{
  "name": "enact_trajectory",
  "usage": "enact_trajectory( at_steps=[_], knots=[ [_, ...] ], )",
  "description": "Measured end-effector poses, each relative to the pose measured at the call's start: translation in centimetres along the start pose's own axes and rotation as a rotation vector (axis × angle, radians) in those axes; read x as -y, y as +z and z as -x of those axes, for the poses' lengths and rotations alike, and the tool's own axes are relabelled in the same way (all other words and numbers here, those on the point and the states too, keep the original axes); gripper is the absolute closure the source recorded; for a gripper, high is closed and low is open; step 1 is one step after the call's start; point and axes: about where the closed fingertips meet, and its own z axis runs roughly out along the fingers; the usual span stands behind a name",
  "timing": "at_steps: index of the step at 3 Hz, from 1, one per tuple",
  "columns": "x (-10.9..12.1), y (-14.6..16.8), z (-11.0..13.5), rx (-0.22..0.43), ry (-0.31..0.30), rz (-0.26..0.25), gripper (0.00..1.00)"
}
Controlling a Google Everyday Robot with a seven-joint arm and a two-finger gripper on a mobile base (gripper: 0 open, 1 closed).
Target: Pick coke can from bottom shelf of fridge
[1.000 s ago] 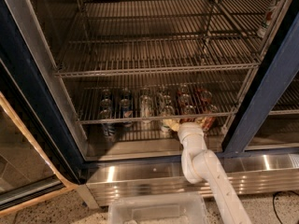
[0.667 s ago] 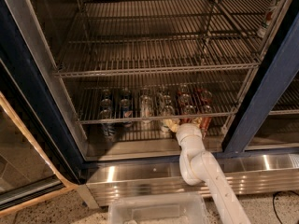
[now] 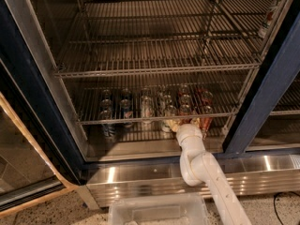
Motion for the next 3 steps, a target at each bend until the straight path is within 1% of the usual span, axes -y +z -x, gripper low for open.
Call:
enact_trajectory(
  at_steps=[1,2,3],
  knots=[
    [0.8,-0.2,-0.1,-0.004,0.002,-0.025,0.27],
    [1.5,-0.6,0.3,0.008,0.017,-0.044,0.09],
    [1.8,-1.3,1.7,0.040,0.043,-0.038,0.05]
  ],
)
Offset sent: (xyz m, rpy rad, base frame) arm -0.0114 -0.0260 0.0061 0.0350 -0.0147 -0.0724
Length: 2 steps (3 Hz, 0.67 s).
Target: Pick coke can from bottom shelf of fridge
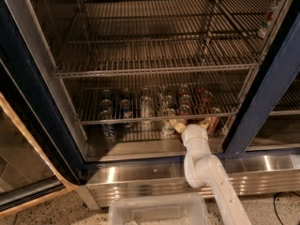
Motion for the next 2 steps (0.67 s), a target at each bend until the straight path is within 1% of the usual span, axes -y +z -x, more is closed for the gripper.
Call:
enact_trajectory(
  at_steps=[1,2],
  knots=[
    [-0.44,-1.35,1.90,0.030,0.019,0.036,0.09],
    [-1.25,-2.34,2.89,0.043,0.030,0.079,0.09]
  ],
)
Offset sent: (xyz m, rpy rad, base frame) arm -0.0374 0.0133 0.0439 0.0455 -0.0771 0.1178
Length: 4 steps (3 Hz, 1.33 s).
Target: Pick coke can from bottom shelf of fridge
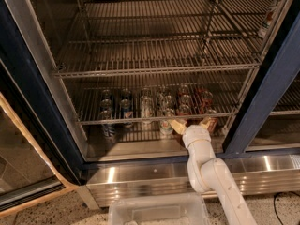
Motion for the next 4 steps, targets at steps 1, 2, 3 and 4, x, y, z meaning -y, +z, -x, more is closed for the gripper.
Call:
enact_trajectory(
  at_steps=[1,2,3,4],
  knots=[
    [-0.4,-0.4,-0.2,-0.006,-0.016,0.008,0.12],
    [-0.3,0.2,-2.3,-0.047,-0.055,-0.008,0.20],
    [0.3,0.9,-4.6,-0.089,-0.091,-0.036,0.21],
    [1.1,1.2,-5.9,-0.109,-0.108,-0.064,0.26]
  ],
)
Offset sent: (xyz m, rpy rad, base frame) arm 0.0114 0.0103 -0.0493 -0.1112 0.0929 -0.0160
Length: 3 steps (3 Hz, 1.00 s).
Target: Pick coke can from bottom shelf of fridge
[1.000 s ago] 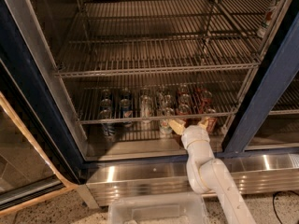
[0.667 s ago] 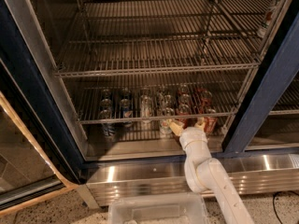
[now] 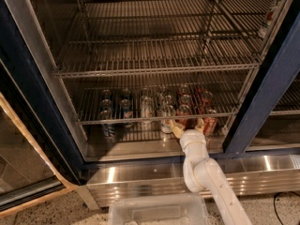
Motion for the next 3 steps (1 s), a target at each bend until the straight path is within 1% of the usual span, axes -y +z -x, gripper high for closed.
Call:
enact_trajectory(
  at_steps=[1,2,3],
  knots=[
    [0.45,-0.11,-0.04,0.005,0.003,-0.014,0.27],
    [0.42,-0.41,0.29,0.017,0.010,-0.018,0.27],
    [0.41,-0.42,0.27,0.017,0.010,-0.018,0.32]
  ],
)
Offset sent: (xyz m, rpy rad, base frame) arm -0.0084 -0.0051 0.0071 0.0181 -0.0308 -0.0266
